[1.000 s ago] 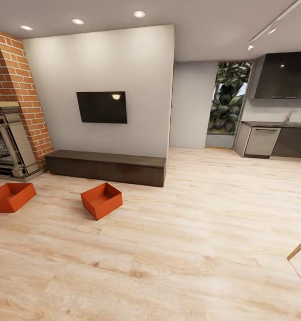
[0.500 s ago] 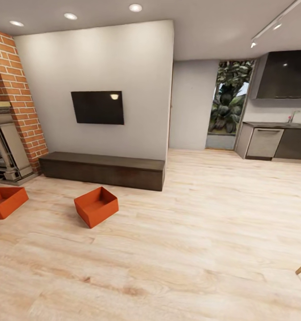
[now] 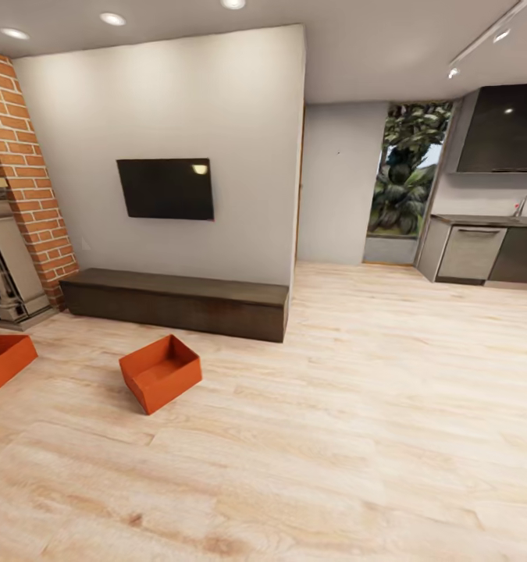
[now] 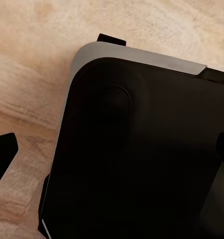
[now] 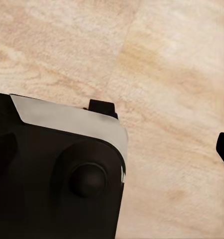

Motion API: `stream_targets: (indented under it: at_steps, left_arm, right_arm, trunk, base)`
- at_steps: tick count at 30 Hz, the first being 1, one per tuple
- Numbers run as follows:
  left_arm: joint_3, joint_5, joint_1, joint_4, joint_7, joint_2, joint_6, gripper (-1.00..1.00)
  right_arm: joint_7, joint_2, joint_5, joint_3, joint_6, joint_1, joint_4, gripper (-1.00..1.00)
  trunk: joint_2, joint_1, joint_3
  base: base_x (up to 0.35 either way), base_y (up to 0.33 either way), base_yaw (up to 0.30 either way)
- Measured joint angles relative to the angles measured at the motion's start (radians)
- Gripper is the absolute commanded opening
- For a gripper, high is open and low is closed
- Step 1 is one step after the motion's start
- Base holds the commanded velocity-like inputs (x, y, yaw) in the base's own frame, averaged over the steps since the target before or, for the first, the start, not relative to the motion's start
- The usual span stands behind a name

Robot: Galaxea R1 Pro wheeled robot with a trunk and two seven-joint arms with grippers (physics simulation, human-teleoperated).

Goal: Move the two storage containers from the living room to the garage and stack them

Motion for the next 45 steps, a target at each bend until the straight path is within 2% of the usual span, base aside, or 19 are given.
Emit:
stream_targets:
  at_steps: [34,45]
  left_arm:
    - [0.0,0.0,0.0,0.0,0.0,0.0,0.0,1.0]
    - [-0.001,0.0,0.0,0.0,0.0,-0.001,0.0,1.0]
  right_arm:
    - [0.003,0.0,-0.013,-0.01,0.001,0.0,0.0,1.0]
    - [0.001,-0.007,-0.009,-0.004,0.003,0.0,0.0,1.0]
  trunk:
    - [0.0,0.0,0.0]
    - [0.0,0.0,0.0]
  base:
    - [0.32,-0.104,0.263]
    - [0.307,-0.173,0.036]
